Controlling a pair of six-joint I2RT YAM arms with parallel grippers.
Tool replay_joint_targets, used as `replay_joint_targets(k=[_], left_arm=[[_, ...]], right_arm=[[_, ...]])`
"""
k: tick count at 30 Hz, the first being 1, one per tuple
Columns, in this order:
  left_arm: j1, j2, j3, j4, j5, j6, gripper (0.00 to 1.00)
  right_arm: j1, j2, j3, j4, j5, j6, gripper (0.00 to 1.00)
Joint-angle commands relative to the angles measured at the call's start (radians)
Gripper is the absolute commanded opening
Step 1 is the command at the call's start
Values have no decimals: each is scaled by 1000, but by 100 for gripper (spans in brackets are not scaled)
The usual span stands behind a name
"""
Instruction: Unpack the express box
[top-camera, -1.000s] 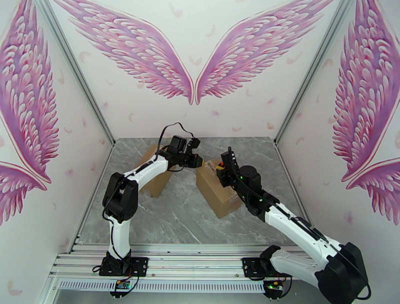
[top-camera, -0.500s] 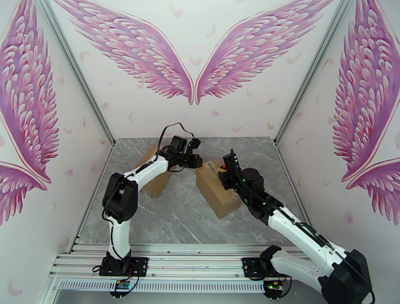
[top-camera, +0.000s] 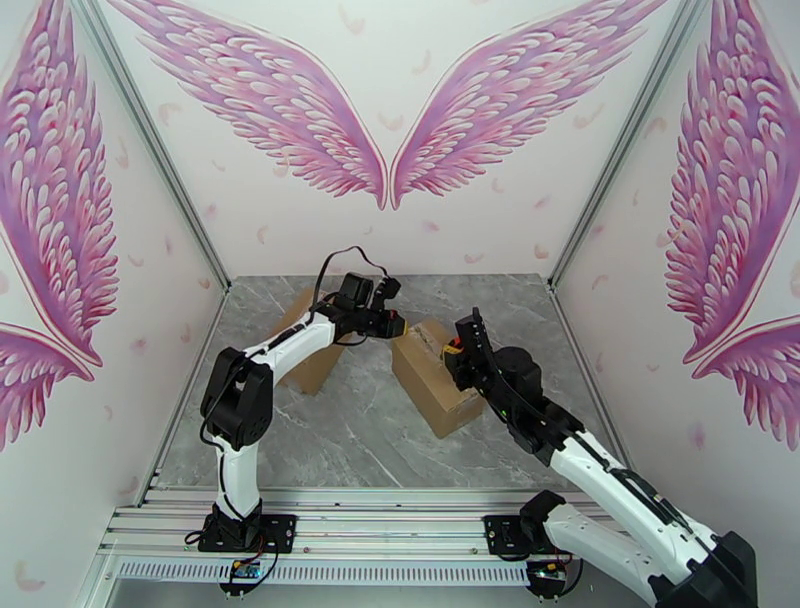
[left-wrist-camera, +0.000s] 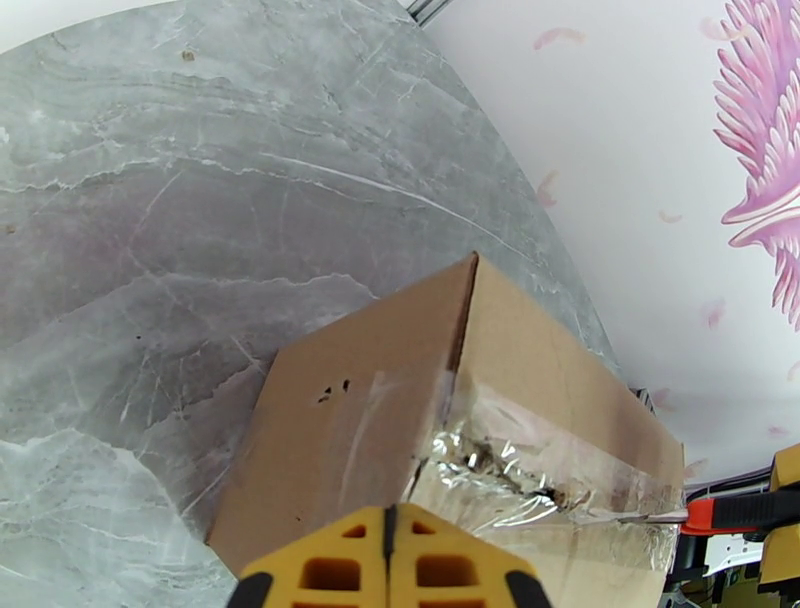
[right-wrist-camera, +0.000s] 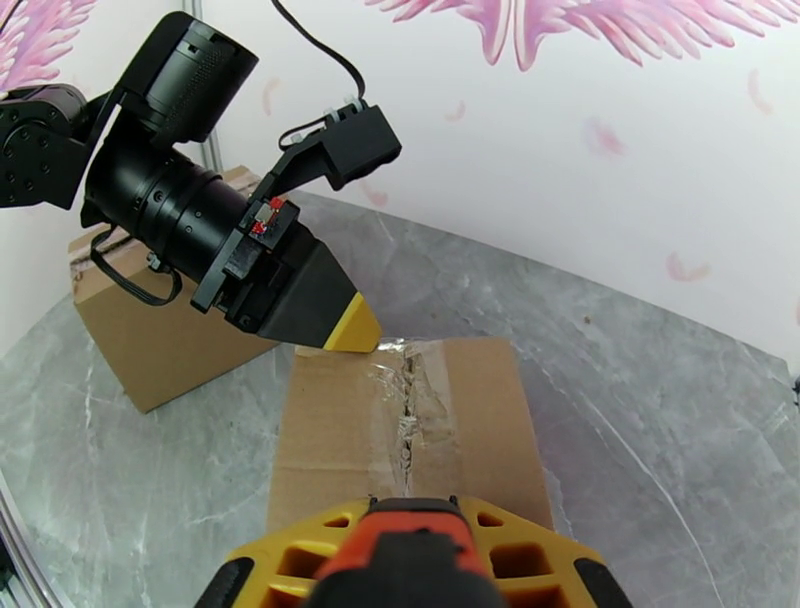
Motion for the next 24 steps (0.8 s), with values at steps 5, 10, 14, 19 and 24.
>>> replay_joint_targets(k=[5,10,14,19,24], left_arm=[[69,-80,-121,-38,-230,-17,0],[96,-161,-189,-28,-220,-18,0],[97,-185,-192,-48,-194,-2,2],[98,-165,-170,-58,-176,16,27],[104,-111,-131,-69,-145,25,34]], right_arm=[[4,102,22,-101,-98,6,4],[4,172,73,-59,-134,-22,4],[5,223,107,-48,-167,-41,4],[4,251,122,-29,-182,-48,4],[5,246,125,-34,-180,-58,4]])
